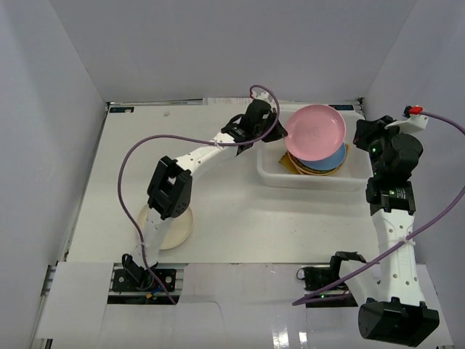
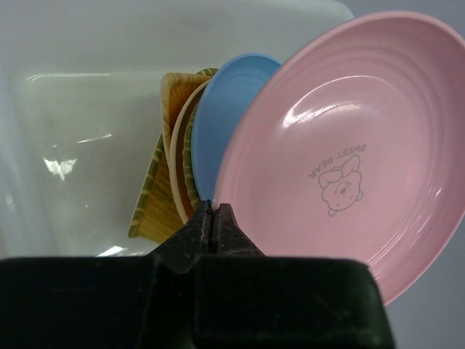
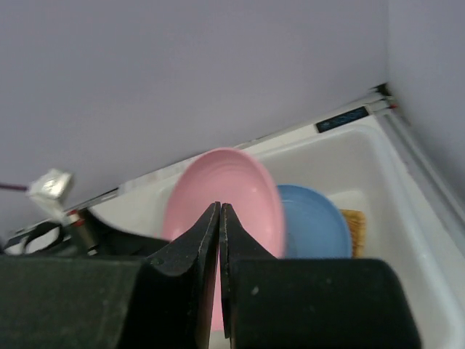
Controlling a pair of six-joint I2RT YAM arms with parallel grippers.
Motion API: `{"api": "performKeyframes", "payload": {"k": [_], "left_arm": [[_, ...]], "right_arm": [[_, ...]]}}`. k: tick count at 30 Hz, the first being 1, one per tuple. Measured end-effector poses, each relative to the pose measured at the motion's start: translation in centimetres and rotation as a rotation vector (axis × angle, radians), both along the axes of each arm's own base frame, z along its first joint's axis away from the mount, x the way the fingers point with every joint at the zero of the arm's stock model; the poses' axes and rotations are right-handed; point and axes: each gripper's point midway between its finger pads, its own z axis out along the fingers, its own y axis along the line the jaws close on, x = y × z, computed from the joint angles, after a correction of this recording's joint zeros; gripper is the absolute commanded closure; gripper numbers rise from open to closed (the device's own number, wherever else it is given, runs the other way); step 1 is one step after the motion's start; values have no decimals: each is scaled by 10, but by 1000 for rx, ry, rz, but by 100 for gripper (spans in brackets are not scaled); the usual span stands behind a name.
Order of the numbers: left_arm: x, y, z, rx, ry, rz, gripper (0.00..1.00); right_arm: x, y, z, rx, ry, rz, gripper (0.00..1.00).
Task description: Place the plates into the plastic bin on the countertop
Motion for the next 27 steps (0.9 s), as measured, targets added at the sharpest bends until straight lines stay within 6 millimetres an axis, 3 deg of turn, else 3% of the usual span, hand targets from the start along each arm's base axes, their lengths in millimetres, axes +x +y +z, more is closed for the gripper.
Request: {"api": "performKeyframes", "payload": {"k": [2, 3, 4, 8, 11, 15, 18, 21, 25, 27], "left_arm": [[8, -19, -12, 15, 7, -10, 98], [10, -25, -15, 16, 7, -12, 89], [12, -31, -19, 20, 8, -17, 61], [14, -48, -34, 29, 19, -40, 2], [9, -48, -37, 55, 19, -55, 2], [5, -28, -9, 108, -60, -48, 2], [-10, 20, 40, 147, -157, 7, 2], [-46, 109, 125, 133, -319, 132, 2], [-122, 239, 263, -39, -612, 367, 2], [-171, 292, 306, -143, -717, 454, 2]], "right_arm": [[0, 21, 6, 27, -29, 99, 91], [1, 31, 4, 39, -28, 147, 91], [1, 40, 2, 51, -24, 187, 89], [-6, 75, -1, 72, -12, 335, 79], [-14, 102, 1, 72, -14, 430, 66], [-28, 157, -4, 57, 6, 599, 52], [-40, 207, -17, 49, 48, 732, 48], [-53, 260, -40, 25, 111, 853, 44], [-71, 335, -86, -35, 224, 967, 38], [-80, 370, -113, -67, 283, 1010, 33]]}}
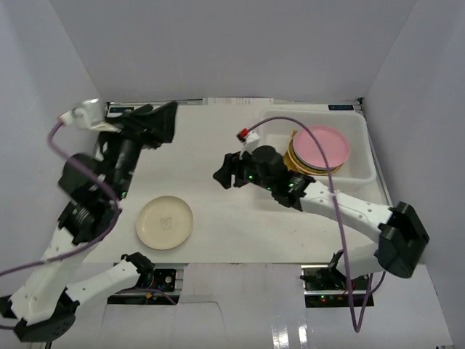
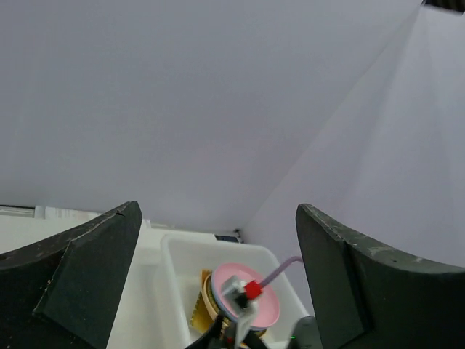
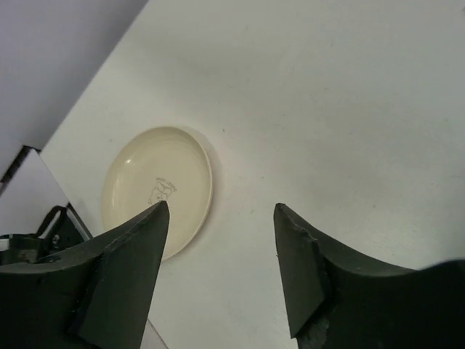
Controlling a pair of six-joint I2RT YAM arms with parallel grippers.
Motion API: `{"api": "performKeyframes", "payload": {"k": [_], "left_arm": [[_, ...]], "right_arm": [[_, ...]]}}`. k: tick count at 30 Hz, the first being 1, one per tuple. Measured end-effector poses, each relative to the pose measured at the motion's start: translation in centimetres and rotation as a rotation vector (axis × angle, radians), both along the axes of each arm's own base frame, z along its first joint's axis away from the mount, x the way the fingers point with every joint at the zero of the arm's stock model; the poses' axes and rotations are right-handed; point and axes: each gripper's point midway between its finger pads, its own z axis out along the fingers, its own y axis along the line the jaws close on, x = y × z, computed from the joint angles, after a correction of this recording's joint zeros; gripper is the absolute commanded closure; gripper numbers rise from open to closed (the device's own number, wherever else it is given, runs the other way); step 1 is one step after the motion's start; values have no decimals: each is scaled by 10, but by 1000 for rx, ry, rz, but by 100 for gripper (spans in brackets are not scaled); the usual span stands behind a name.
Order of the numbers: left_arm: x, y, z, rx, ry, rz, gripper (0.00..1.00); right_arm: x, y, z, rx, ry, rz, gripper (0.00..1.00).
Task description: Place the plates into the plastic bin on the countertop
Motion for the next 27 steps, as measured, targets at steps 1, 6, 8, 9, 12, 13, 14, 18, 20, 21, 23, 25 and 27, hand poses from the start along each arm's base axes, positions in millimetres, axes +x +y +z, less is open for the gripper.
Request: {"api": "performKeyframes", "payload": {"k": [1, 6, 8, 9, 12, 13, 14, 18, 20, 21, 23, 25, 27], "left_arm": [[-19, 19, 10, -41, -43, 14, 2], [-55, 62, -38, -67, -9, 69, 2], [-47, 55, -84, 4, 87, 70, 2], [-44, 52, -108, 45, 141, 70, 2], [-42, 49, -173, 161, 287, 68, 2], [-44, 50, -187, 185, 318, 67, 2], [-46, 51, -198, 203, 341, 66, 2], [-56, 59, -210, 205, 356, 66, 2], [-58, 60, -211, 201, 354, 66, 2], [-58, 60, -212, 201, 356, 65, 2], [-57, 59, -216, 209, 365, 65, 2], [-57, 59, -222, 220, 376, 65, 2], [-57, 59, -225, 229, 383, 66, 2]], "right_arm": [[-4, 15, -13, -22, 18, 17, 31], [-22, 71, -90, -165, 108, 61, 30], [-30, 88, -117, -212, 134, 82, 31], [-33, 95, -132, -235, 148, 89, 33], [-47, 104, -172, -302, 194, 111, 35], [-53, 106, -185, -322, 212, 121, 36], [-57, 106, -196, -339, 230, 126, 37], [-59, 126, -204, -313, 256, 145, 38], [-58, 135, -206, -301, 263, 152, 52], [-56, 139, -206, -296, 261, 152, 64], [-54, 143, -208, -293, 264, 148, 92], [-51, 145, -209, -290, 269, 123, 92], [-46, 145, -204, -288, 253, 107, 92]]}}
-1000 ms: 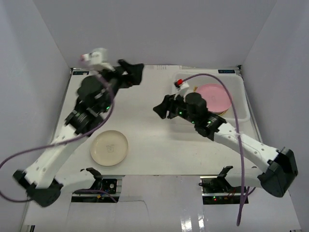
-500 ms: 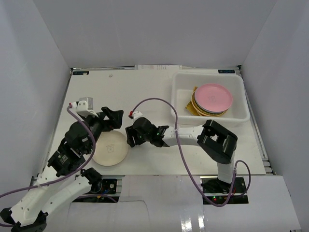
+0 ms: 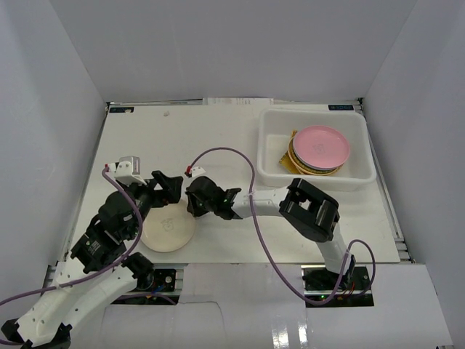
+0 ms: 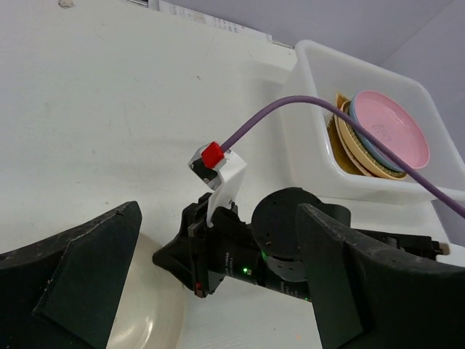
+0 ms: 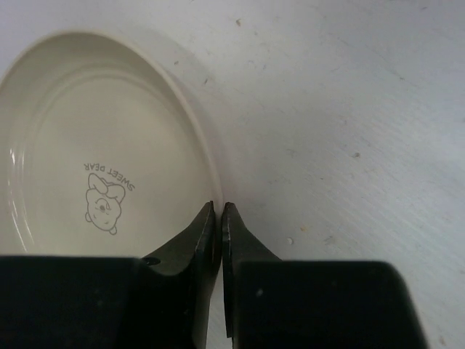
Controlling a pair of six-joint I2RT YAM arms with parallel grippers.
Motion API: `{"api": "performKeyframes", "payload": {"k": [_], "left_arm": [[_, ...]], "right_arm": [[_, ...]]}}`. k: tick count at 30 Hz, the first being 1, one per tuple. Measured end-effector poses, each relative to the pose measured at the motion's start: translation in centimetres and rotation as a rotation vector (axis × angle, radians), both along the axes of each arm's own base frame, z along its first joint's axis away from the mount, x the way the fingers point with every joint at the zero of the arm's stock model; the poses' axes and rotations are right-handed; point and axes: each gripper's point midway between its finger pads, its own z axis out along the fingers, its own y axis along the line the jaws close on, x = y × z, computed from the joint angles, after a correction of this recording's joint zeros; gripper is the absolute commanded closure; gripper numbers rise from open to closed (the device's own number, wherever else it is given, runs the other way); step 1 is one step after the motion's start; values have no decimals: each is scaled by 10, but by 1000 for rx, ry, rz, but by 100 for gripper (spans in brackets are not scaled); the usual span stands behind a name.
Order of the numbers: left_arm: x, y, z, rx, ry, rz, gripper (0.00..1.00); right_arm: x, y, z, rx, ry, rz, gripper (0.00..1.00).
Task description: Place the plates into the plastic bin on the countertop
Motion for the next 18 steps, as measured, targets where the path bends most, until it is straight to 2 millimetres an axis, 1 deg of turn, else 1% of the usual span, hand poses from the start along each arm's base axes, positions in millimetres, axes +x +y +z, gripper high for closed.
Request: {"api": "performKeyframes", "payload": {"k": [2, 4, 5, 7, 8, 9, 11, 12, 13, 14, 15, 16, 17, 18], "left_arm": [[0, 0, 0, 2, -1, 0, 2], [0, 0, 1, 5, -5, -2, 2], [0, -1, 3, 6, -8, -8, 2], [-1, -7, 9, -2, -21, -39, 2], [0, -11, 11, -9, -27, -58, 2], [0, -18, 13, -16, -27, -87, 2], [1, -36, 12, -32, -16, -159, 2], [3, -47, 9, -38, -4, -198, 2], [4, -58, 4, -45, 12, -239, 2], [5, -68, -2, -47, 33, -273, 2], [5, -79, -11, -49, 62, -314, 2], [6, -88, -21, -50, 91, -349, 2], [5, -97, -30, -51, 121, -385, 2], [5, -106, -40, -51, 154, -416, 2]], "right_arm": [[9, -6, 9, -22, -54, -24, 92], [22, -17, 27, -54, -138, -50, 92], [31, -26, 48, -51, -186, -72, 92], [58, -53, 91, -35, -263, -133, 92], [78, -74, 120, -8, -310, -188, 92], [99, -101, 147, 21, -350, -256, 92], [142, -174, 200, 68, -438, -433, 92], [163, -226, 226, 89, -490, -559, 92], [175, -270, 241, 88, -528, -665, 92], [183, -319, 254, 78, -567, -777, 92], [185, -361, 258, 64, -591, -874, 92], [184, -396, 257, 37, -603, -956, 92], [182, -421, 251, 16, -604, -1011, 92], [179, -444, 239, -10, -587, -1057, 92]]}}
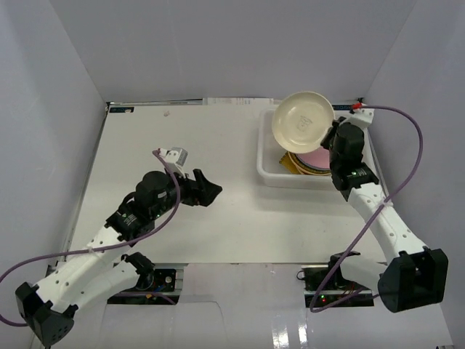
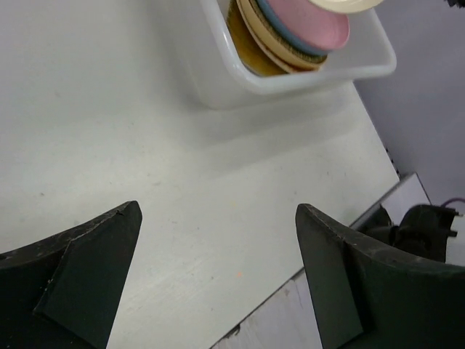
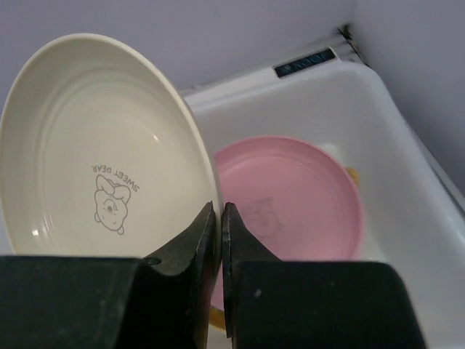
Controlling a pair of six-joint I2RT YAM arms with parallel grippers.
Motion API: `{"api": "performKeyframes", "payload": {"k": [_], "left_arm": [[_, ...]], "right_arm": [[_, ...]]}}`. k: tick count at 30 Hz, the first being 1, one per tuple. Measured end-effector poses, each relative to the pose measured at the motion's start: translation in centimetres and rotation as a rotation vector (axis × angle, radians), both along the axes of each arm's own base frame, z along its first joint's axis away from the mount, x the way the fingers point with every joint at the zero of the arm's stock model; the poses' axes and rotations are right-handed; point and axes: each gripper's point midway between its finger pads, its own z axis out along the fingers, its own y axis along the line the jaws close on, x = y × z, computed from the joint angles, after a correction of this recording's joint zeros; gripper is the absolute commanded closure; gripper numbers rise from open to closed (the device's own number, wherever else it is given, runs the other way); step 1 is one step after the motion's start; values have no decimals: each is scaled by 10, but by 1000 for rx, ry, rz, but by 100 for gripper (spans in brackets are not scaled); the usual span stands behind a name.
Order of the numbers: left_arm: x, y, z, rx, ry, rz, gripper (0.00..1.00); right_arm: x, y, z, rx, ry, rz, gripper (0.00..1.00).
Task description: Place the plates into the plastic bin on the countertop
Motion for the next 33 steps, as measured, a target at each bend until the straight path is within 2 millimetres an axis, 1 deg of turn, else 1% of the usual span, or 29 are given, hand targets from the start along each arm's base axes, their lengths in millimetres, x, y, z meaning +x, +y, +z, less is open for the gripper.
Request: {"api": "performKeyframes", "payload": {"k": [1, 3, 5, 6, 7, 8, 9, 11, 12, 13, 14, 15, 18, 20, 22, 23, 25, 27, 30, 32, 33], "left_arm": [[-1, -7, -8, 3, 26, -29, 2], [-4, -17, -21, 8, 69, -78, 2], [-5, -25, -25, 5, 89, -110, 2], [-5, -27, -26, 1, 93, -122, 2], [-6, -29, -25, -4, 93, -131, 2], [-6, -30, -24, -9, 90, -139, 2], [-6, -31, -22, -14, 86, -144, 2], [-6, -33, -19, -23, 77, -149, 2], [-6, -33, -19, -25, 75, -150, 2], [-6, -33, -19, -25, 75, -150, 2], [-6, -33, -18, -26, 74, -151, 2], [-6, -33, -18, -25, 73, -150, 2], [-5, -33, -11, -25, 59, -148, 2], [-1, -33, 3, -32, 25, -137, 2], [4, -31, 23, -42, -24, -121, 2], [7, -29, 34, -45, -50, -108, 2], [12, -23, 59, -52, -111, -73, 2], [17, -13, 90, -61, -185, -19, 2], [16, 6, 139, -97, -301, 47, 2], [8, 21, 170, -131, -378, 84, 2], [4, 28, 180, -145, -406, 97, 2]], "right_arm": [[-2, -17, -14, -5, 32, -33, 92], [-5, -51, -51, 1, 125, -94, 92], [-8, -76, -84, 19, 218, -143, 91], [-9, -86, -97, 38, 253, -162, 82], [-8, -93, -107, 60, 280, -174, 50], [-7, -98, -115, 79, 300, -184, 33], [-7, -101, -120, 98, 312, -189, 19], [-7, -102, -124, 119, 326, -179, 1], [-6, -100, -122, 138, 318, -169, 7], [-5, -98, -116, 152, 305, -156, 10], [-2, -94, -109, 162, 289, -135, 10], [1, -89, -97, 176, 261, -110, 10], [5, -72, -50, 208, 153, -10, 10], [-3, -55, -17, 219, 73, 75, 10], [-19, -34, 11, 223, 1, 172, 10], [-29, -19, 25, 222, -35, 236, 10], [-52, 3, 51, 217, -103, 346, 10], [-75, 21, 70, 214, -151, 431, 10], [-111, 33, 96, 210, -233, 506, 10], [-138, 35, 118, 205, -316, 532, 10], [-149, 36, 127, 199, -351, 540, 10]]}}
